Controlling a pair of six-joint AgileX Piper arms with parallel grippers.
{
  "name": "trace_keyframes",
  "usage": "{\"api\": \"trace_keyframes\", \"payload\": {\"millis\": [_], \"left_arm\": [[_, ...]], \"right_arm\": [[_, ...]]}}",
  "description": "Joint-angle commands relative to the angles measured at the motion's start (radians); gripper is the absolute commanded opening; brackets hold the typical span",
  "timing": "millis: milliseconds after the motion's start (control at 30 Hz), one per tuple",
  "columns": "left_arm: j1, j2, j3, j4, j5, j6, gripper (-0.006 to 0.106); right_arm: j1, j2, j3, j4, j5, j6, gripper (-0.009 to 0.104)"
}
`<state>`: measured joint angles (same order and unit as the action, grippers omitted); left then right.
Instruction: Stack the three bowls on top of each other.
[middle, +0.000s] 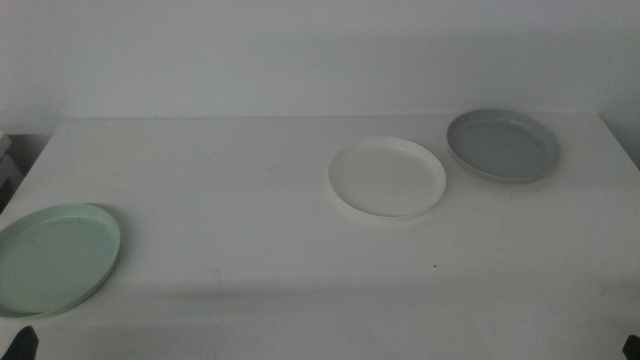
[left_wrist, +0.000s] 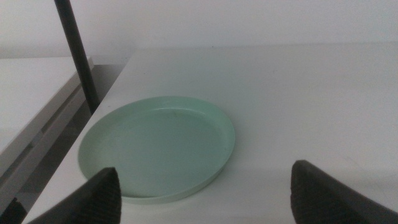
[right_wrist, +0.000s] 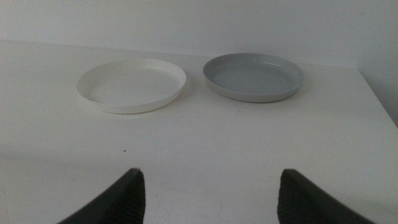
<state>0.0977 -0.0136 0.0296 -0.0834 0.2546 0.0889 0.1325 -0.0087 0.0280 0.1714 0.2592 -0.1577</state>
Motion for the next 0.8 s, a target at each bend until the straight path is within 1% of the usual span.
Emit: {"api": "trace_keyframes", "payload": {"millis": [0,133,233,367,467,667,733,767], "left_arm": [[0.001,-0.013,-0.004,-0.006,-0.082,-0.009,0.105],[0.001,-0.013,-0.004,-0.006,-0.082,-0.009,0.105],[0.001,-0.013,-0.004,-0.006,-0.082,-0.009,0.105],[0.001,-0.013,-0.004,-0.006,-0.082,-0.009,0.105],[0.001,-0.013,-0.004,-0.006,-0.082,-0.009,0.105],[0.001,-0.013,-0.004,-0.006,-0.082,-0.009,0.105],[0.001,-0.013,-0.004,-0.006,-0.082,-0.009,0.105],[0.001,-0.013,-0.004,-0.006,-0.082,-0.009,0.105]], "right_arm": [[0.001,-0.028,-0.006,-0.023,-0.077,-0.008,0.055],[0.001,-0.028,-0.006,-0.052,-0.077,-0.009,0.055],[0.001,-0.024,-0.013,-0.047,-0.061,-0.009,0.055],[0.001,0.033,-0.119,-0.044,0.071,-0.009,0.055],[0.001,0.123,-0.240,-0.051,0.154,-0.009,0.055],[0.001,0.375,-0.454,-0.055,0.238,-0.010,0.055],[0.001,0.470,-0.516,-0.074,0.207,-0.023,0.055],[0.001,0.528,-0.554,-0.073,0.204,-0.018,0.055]]}}
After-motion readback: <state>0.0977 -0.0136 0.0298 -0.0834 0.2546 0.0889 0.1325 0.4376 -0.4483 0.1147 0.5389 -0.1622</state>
